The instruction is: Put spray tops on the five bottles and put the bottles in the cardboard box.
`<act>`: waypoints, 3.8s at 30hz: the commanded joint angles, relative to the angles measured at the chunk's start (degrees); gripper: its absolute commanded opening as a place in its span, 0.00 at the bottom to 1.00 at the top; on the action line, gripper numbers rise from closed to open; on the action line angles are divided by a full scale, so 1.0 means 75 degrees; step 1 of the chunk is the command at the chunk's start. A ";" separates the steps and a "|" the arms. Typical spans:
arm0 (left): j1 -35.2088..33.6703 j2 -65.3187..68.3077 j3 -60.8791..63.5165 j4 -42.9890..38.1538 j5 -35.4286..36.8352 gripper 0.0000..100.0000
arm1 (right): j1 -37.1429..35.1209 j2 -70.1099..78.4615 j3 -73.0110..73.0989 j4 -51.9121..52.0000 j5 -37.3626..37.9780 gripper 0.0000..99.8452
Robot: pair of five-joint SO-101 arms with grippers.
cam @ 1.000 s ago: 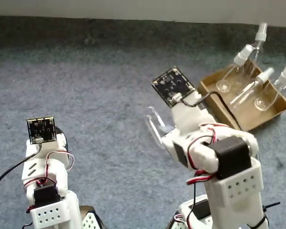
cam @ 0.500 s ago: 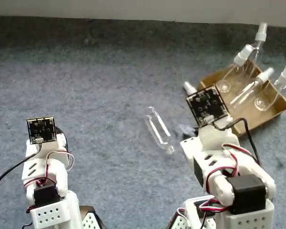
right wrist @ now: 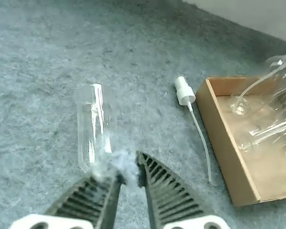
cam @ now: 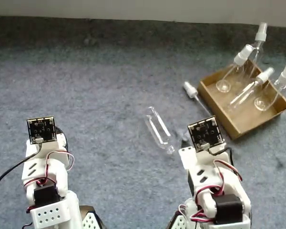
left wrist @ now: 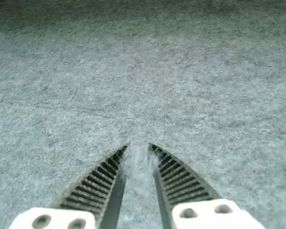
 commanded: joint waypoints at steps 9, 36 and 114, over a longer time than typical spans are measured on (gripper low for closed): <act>0.0147 -0.0076 0.0135 -0.0105 -0.0070 0.02 | 0.0533 -0.0147 0.1834 -0.1612 -0.1137 0.01; 0.0147 -0.0076 0.0135 -0.0129 -0.0070 0.02 | 0.1330 -0.0158 -0.0885 -0.0568 -0.1629 0.01; 0.0147 -0.0064 0.0135 -0.0105 -0.0070 0.02 | -0.1881 1.1974 -0.6886 0.0393 -0.0352 0.28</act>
